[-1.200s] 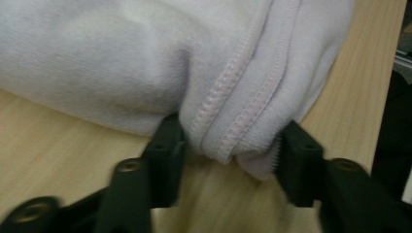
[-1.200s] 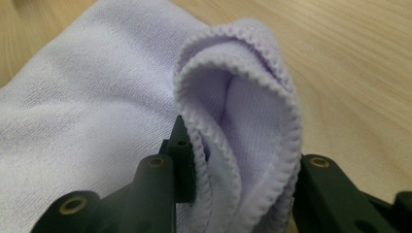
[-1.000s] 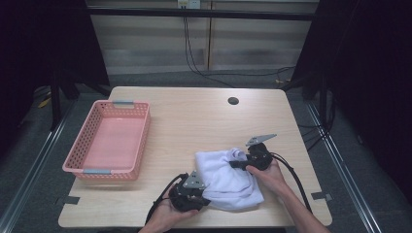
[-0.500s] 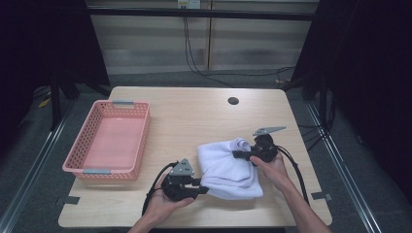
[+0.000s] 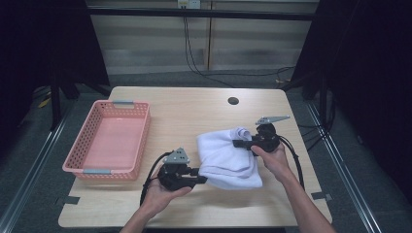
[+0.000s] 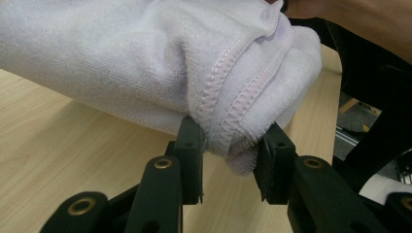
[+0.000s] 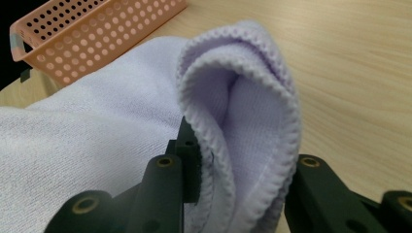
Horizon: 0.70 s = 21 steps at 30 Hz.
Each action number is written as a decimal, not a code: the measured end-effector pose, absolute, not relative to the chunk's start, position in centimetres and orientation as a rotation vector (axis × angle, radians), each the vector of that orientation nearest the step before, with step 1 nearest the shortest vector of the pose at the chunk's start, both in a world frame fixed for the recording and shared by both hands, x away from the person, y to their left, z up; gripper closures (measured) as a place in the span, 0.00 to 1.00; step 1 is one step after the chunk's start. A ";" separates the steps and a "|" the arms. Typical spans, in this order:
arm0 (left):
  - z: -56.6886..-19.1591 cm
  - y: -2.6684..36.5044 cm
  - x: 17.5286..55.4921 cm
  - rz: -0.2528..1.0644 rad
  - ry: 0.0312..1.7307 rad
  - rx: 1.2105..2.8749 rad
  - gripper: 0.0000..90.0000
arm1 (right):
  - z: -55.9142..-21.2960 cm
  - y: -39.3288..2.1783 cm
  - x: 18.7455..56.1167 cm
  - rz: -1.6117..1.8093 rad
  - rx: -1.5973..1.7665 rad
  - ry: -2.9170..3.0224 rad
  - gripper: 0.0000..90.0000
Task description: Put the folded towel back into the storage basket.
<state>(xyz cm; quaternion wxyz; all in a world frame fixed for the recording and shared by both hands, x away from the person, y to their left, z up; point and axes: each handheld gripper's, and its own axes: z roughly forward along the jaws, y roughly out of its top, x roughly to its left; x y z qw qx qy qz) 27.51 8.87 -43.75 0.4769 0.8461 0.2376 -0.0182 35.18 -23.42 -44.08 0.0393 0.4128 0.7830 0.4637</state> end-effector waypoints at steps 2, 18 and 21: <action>-43.6 9.1 27.7 -0.042 0.575 2.066 0.75 | -43.8 -23.2 35.4 1.420 1.262 2.399 0.76; -41.0 11.4 29.2 -0.010 0.596 2.053 0.75 | -41.7 -21.3 37.2 1.492 1.213 2.370 0.76; -40.6 11.9 29.3 0.002 0.598 2.048 0.75 | -41.3 -20.7 37.6 1.503 1.198 2.371 0.76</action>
